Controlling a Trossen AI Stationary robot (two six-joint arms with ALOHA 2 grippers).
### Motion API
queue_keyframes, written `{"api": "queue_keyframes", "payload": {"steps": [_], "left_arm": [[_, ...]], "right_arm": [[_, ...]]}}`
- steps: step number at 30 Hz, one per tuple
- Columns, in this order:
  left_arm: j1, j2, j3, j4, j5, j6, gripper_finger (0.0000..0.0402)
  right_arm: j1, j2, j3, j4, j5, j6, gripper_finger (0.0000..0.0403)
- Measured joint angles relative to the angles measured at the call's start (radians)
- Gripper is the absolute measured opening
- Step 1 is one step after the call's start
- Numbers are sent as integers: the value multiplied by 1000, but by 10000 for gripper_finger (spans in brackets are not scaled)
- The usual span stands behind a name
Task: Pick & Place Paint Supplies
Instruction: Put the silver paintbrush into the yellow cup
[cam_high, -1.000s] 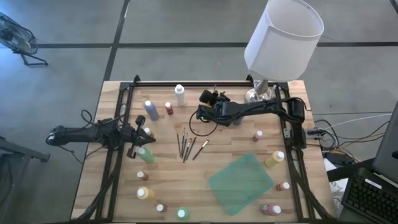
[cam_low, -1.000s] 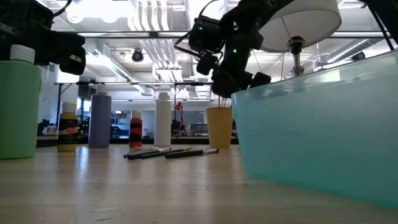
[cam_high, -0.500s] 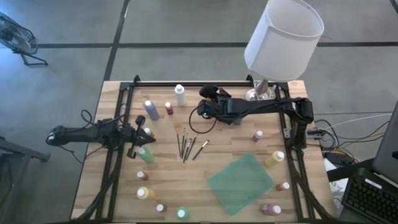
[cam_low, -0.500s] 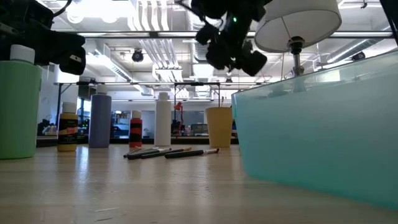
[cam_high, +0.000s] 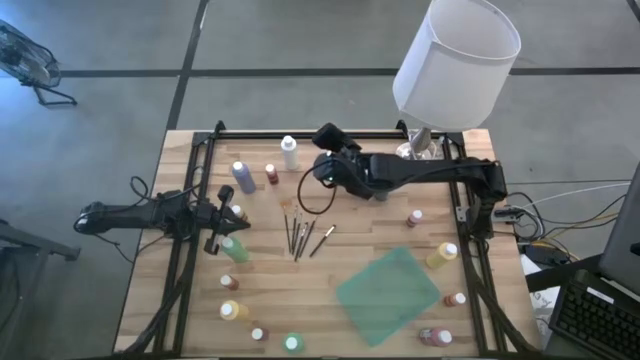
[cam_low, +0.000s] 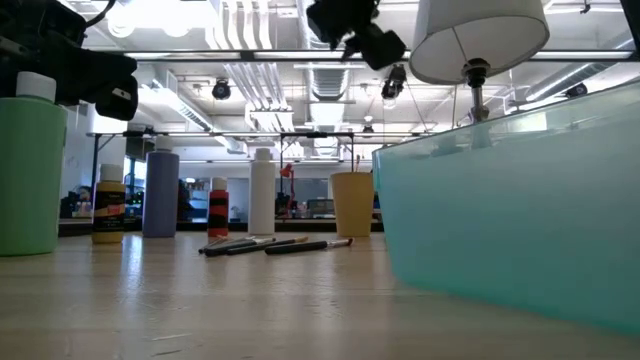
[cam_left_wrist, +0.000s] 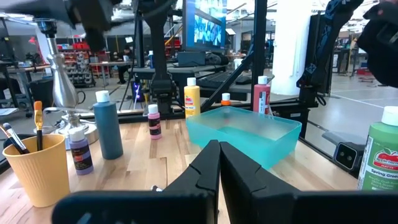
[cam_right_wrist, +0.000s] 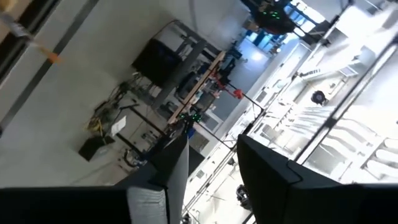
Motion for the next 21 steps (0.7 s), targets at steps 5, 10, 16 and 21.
{"api": "queue_keyframes", "payload": {"steps": [5, 10, 16, 21], "left_arm": [[0, 0, 0, 0, 0, 0, 14], [0, 0, 0, 0, 0, 0, 14], [0, 0, 0, 0, 0, 0, 14], [0, 0, 0, 0, 0, 0, 14]], "right_arm": [[5, 0, 68, 0, -1, 1, 112], [4, 0, 121, 1, -8, 42, 96], [2, 0, 173, 4, -25, 69, 74], [-2, 0, 200, 5, -187, 220, 57]]}}
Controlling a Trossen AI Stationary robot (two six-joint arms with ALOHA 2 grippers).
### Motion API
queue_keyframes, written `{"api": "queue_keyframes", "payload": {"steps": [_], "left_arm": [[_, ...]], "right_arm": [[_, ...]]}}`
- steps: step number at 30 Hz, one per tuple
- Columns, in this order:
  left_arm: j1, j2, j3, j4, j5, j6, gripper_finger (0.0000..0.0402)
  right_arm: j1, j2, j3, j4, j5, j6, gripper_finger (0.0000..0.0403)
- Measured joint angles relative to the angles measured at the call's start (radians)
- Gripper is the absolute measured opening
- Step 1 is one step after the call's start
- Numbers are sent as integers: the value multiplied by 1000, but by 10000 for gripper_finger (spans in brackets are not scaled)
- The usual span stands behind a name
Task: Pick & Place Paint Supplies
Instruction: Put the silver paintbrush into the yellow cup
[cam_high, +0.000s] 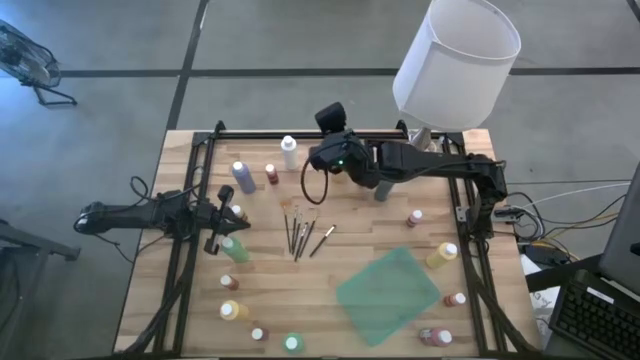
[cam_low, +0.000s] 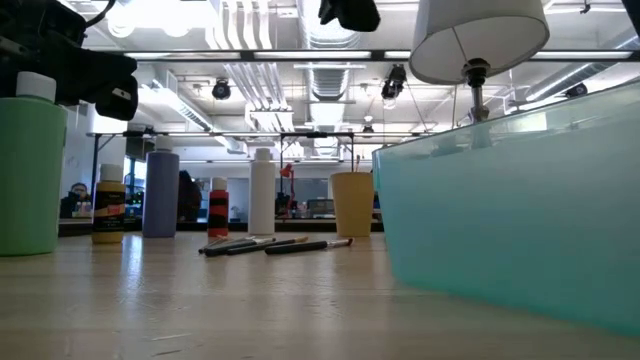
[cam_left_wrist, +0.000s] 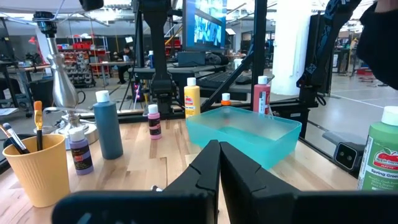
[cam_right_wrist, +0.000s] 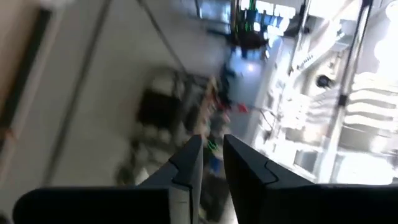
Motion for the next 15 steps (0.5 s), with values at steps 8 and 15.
{"api": "queue_keyframes", "payload": {"steps": [8, 15], "left_arm": [[0, 0, 0, 0, 0, 0, 14], [0, 0, 0, 0, 0, 0, 14]], "right_arm": [[-11, 0, 7, 132, -216, 84, 36], [-12, 0, -2, 283, -286, 50, 27]]}}
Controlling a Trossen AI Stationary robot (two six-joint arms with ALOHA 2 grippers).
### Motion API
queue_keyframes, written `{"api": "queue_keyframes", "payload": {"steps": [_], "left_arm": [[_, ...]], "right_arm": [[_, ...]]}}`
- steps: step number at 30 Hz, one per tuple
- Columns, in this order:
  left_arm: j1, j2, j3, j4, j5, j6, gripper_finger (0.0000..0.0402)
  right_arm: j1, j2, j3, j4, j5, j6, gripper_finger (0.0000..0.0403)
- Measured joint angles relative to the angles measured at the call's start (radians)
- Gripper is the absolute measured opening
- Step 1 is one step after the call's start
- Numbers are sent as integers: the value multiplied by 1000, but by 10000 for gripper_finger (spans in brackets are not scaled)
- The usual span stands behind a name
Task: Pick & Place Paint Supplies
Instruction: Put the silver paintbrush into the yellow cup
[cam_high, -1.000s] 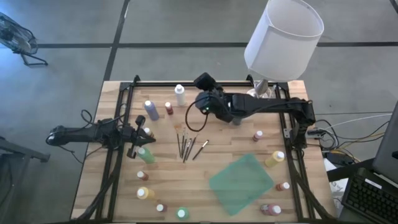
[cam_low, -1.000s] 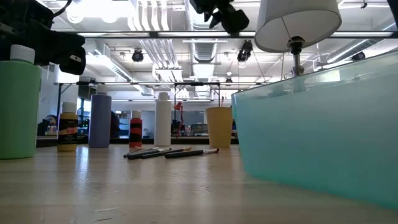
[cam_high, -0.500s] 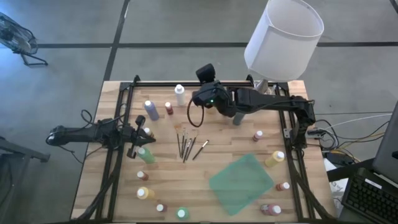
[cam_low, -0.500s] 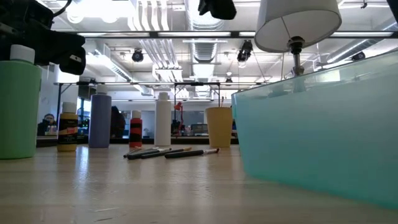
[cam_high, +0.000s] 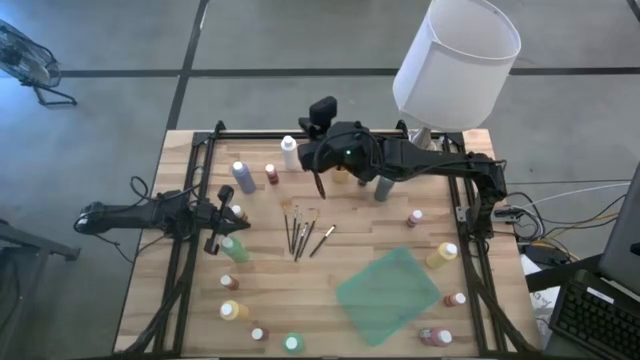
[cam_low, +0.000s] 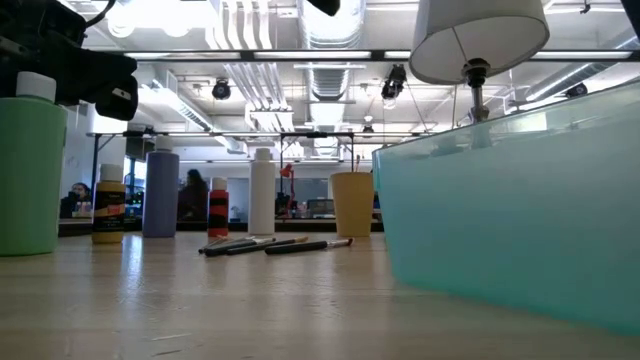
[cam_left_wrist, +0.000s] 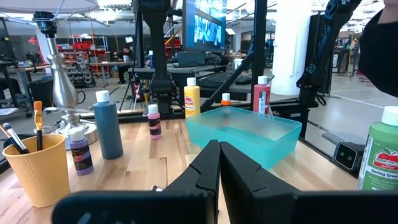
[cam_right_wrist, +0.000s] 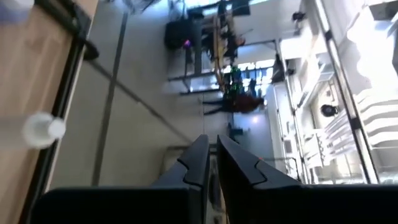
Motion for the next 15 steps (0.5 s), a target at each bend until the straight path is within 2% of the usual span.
{"api": "queue_keyframes", "payload": {"steps": [7, 15], "left_arm": [[0, 0, 0, 0, 0, 0, 14], [0, 0, 0, 0, 0, 0, 14]], "right_arm": [[6, 0, 0, 55, -23, -25, 37], [12, 0, 1, 106, -178, 310, 44]]}}
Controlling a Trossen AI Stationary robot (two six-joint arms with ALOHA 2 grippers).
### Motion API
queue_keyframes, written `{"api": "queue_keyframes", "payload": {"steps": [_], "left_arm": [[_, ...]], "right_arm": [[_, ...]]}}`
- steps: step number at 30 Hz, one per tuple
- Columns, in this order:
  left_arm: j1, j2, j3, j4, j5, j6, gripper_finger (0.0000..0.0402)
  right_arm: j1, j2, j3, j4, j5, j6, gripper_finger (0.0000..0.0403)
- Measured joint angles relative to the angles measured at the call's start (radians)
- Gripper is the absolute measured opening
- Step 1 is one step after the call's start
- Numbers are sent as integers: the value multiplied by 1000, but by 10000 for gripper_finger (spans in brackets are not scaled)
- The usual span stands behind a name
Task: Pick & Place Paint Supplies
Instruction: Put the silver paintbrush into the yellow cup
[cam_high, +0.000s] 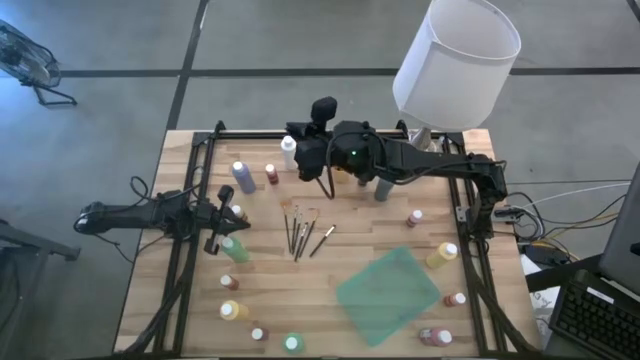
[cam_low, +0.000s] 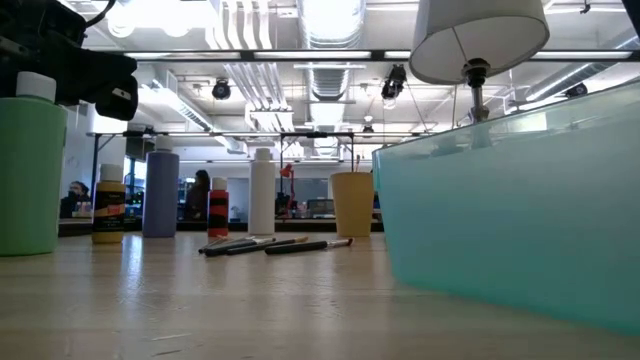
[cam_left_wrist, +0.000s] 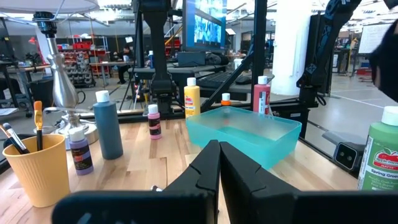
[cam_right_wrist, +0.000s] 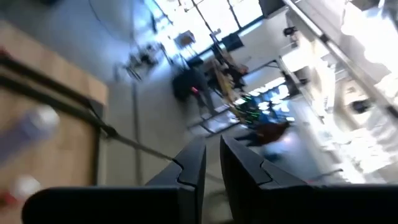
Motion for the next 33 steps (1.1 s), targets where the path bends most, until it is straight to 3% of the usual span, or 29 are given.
{"api": "queue_keyframes", "payload": {"steps": [7, 24, 33], "left_arm": [[0, 0, 0, 0, 0, 0, 14], [0, 0, 0, 0, 0, 0, 14], [0, 0, 0, 0, 0, 0, 14]], "right_arm": [[-30, 0, -23, -39, -218, 143, 26], [34, -6, -38, -548, -216, 147, 8], [64, -6, -42, -759, -214, 256, 8]]}}
